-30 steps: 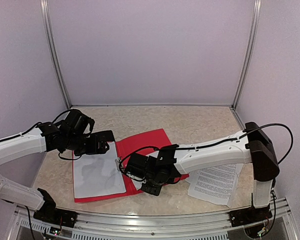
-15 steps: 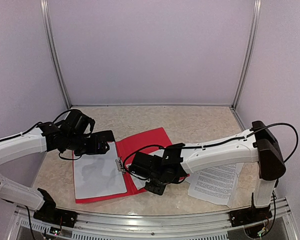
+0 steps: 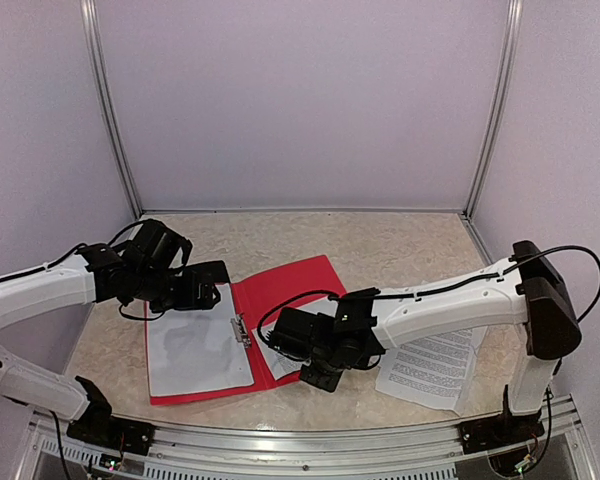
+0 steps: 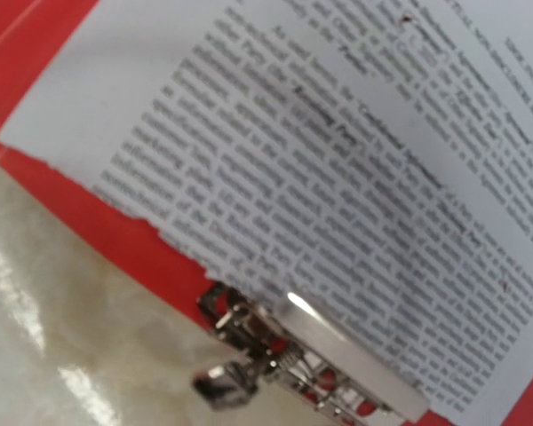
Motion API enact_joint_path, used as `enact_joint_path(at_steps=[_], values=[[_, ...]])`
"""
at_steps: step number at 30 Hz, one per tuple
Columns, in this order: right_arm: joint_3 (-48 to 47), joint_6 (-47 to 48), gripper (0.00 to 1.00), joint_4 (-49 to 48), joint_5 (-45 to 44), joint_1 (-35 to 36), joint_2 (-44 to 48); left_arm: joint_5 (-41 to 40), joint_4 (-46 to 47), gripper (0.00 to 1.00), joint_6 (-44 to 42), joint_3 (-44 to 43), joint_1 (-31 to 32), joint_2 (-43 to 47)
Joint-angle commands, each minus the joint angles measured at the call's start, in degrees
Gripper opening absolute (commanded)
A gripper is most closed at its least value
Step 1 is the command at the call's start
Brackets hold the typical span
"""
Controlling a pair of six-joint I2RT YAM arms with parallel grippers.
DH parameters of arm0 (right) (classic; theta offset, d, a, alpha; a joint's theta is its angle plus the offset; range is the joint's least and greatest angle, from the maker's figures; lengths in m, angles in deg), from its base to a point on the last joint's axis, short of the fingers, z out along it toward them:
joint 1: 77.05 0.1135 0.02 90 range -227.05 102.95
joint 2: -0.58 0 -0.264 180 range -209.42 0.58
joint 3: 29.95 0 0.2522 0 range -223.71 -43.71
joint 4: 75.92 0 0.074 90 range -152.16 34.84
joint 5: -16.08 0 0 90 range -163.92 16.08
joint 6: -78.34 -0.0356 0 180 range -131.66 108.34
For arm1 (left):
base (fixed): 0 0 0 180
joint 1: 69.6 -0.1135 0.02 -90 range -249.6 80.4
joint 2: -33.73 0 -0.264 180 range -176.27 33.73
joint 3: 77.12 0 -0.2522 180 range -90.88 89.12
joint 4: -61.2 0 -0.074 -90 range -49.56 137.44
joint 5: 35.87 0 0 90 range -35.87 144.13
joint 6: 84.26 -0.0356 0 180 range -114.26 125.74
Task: Put the files into the folder
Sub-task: Close the spring clip at the center of the board.
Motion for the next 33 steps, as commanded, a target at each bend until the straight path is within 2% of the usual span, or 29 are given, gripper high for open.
enact_joint_path(at_steps=[1, 5, 10, 13, 20, 33], values=[[1.2, -1.8, 0.21, 0.5, -1.2, 0.4, 2.8, 0.8, -0.3, 0.99, -0.5, -2.3, -0.1, -1.3], [1.7, -2.1, 0.22, -0.1, -0.4, 0.4, 3.5, 0.9, -0.2, 0.99, -0.5, -2.5, 0.1, -1.8], [0.7, -1.5, 0.37, -1.8, 1.0, 0.5, 3.3, 0.7, -0.5, 0.99, -0.6, -2.6, 0.1, -2.1], [-0.9, -0.4, 0.42, -2.0, 1.2, 0.5, 2.3, 0.6, -0.5, 0.99, -0.6, -2.4, 0.1, -1.9], [-5.5, 2.6, 0.42, -1.7, 1.0, 0.6, -1.9, 0.4, -0.8, 0.99, -0.9, -2.4, 0.1, -1.8], [-8.7, 5.2, 0.28, -0.2, 0.8, -0.1, -5.6, 0.3, -1.0, 0.99, -1.5, -3.0, 0.1, -2.0]])
